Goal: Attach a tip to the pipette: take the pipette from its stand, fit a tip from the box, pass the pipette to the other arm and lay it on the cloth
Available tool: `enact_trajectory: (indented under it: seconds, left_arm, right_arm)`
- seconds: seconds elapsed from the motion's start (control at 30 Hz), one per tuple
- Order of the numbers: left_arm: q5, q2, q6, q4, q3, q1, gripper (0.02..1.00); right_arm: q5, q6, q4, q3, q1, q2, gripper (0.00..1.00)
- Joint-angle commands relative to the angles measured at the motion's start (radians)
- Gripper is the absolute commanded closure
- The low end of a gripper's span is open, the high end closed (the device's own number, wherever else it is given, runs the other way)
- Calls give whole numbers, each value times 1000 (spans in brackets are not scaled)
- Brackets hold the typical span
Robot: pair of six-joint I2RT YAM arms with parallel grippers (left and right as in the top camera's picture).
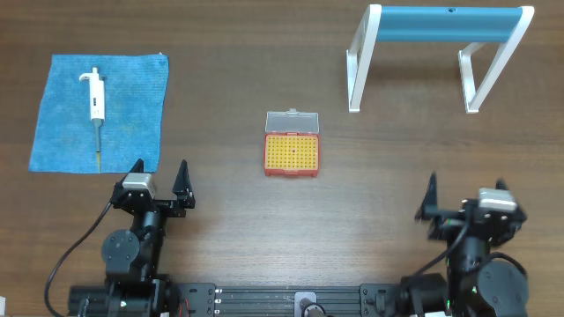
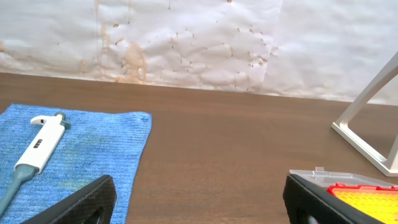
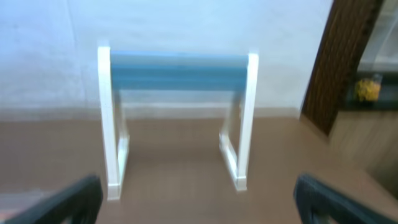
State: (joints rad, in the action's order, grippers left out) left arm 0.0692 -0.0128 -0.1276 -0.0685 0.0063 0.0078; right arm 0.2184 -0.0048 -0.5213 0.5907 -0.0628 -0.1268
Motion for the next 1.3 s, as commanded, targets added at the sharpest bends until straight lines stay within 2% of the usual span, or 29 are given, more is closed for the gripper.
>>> enact_trajectory:
  seconds: [0.03, 0.13, 0.27, 0.43, 0.63, 1.3]
  left_arm:
    - [-13, 8, 10, -10, -1, 5, 150]
    - [-13, 8, 10, -10, -1, 4, 150]
    - [-13, 8, 10, -10, -1, 4, 150]
    - [-13, 8, 10, -10, -1, 4, 150]
    - [-13, 8, 10, -10, -1, 4, 150]
    - [-13, 8, 10, -10, -1, 4, 150]
  right_arm:
    - [-261, -4, 317, -232, 138, 13, 9]
    - [-261, -4, 466, -389, 125, 50, 9]
    - [-261, -4, 563, -519, 112, 98, 9]
    - [-261, -4, 565, -583, 89, 117, 9]
    - [-261, -4, 451, -587, 87, 126, 12]
    - [-257, -4, 451, -587, 87, 124, 9]
